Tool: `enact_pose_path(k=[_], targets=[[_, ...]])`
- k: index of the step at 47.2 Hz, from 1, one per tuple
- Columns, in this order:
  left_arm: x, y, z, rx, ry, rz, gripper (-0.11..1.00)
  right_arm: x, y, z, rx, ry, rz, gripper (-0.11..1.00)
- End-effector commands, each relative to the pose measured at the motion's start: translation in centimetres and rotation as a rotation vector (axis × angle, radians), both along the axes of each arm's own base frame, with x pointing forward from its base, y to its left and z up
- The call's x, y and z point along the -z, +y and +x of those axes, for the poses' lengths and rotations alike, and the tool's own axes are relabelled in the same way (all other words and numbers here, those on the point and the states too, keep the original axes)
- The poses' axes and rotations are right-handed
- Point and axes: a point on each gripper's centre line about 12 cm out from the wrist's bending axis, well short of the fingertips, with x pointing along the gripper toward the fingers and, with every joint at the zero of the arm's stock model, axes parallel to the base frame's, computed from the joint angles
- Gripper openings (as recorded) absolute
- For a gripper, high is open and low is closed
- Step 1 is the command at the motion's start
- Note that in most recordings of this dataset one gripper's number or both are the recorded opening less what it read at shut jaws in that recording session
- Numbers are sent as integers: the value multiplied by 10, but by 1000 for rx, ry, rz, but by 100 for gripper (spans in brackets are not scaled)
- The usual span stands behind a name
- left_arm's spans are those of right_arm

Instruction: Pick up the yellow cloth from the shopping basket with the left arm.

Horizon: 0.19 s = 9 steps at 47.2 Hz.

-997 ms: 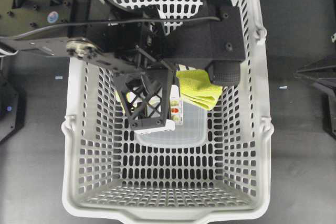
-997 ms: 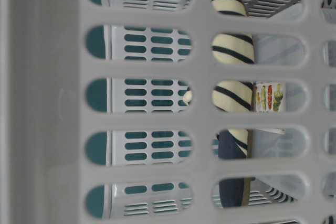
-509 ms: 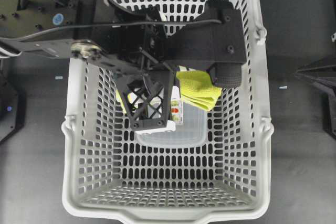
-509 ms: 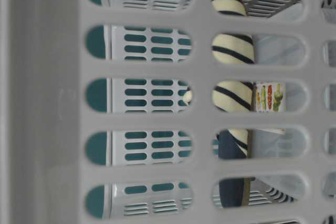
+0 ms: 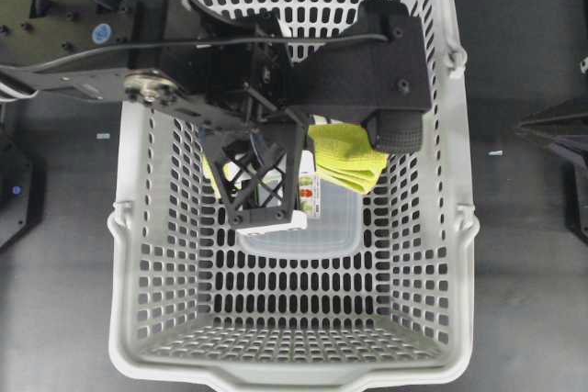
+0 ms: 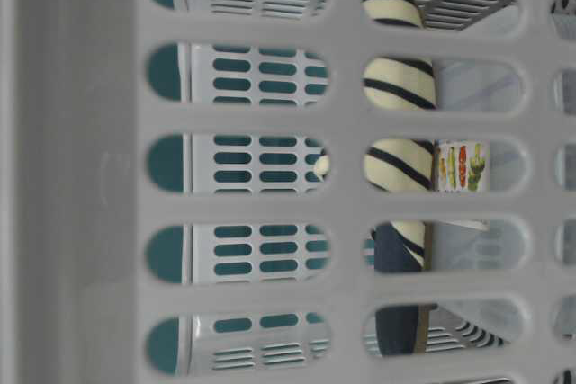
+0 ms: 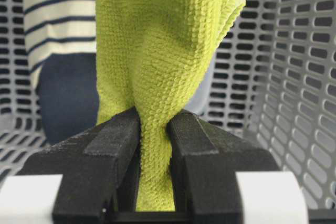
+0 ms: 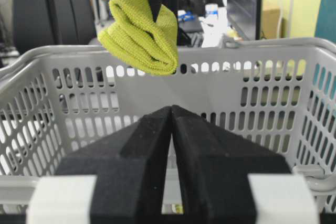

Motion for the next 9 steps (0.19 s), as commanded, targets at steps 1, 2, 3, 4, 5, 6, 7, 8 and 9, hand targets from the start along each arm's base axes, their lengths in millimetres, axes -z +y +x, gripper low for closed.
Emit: enact_pose_path(k=[1,2,3,4,5,6,7,8,9], targets=[[-10,1,-4,-3,-28,1,13,-3,-1,1,4,-9,3,0],[-10,1,-4,-1,-29,1,13,-3,-1,0,4,-11,3,0],[-10,1,-4,-1,-29,1,13,-3,-1,0,4,-11,3,0],[-9,1,-4,-3,-28,1,13,-4,-1,0,4,-12,1,0],[-10,1,-4,-3,-29,1,13,-4,-1,0,4,-12,1,0],[-10,1,-4,-4,-29,0,13,-4,-1,0,4,-12,1,0],[-9,1,-4,-4,-28,0,13,-4,-1,0,4,-14,1,0],[-10,1,-4,-3,-28,1,13,-4,-1,0,4,-15,1,0],[-10,1,-4,-3,-29,1,13,-4,-1,0,4,-15,1,0]])
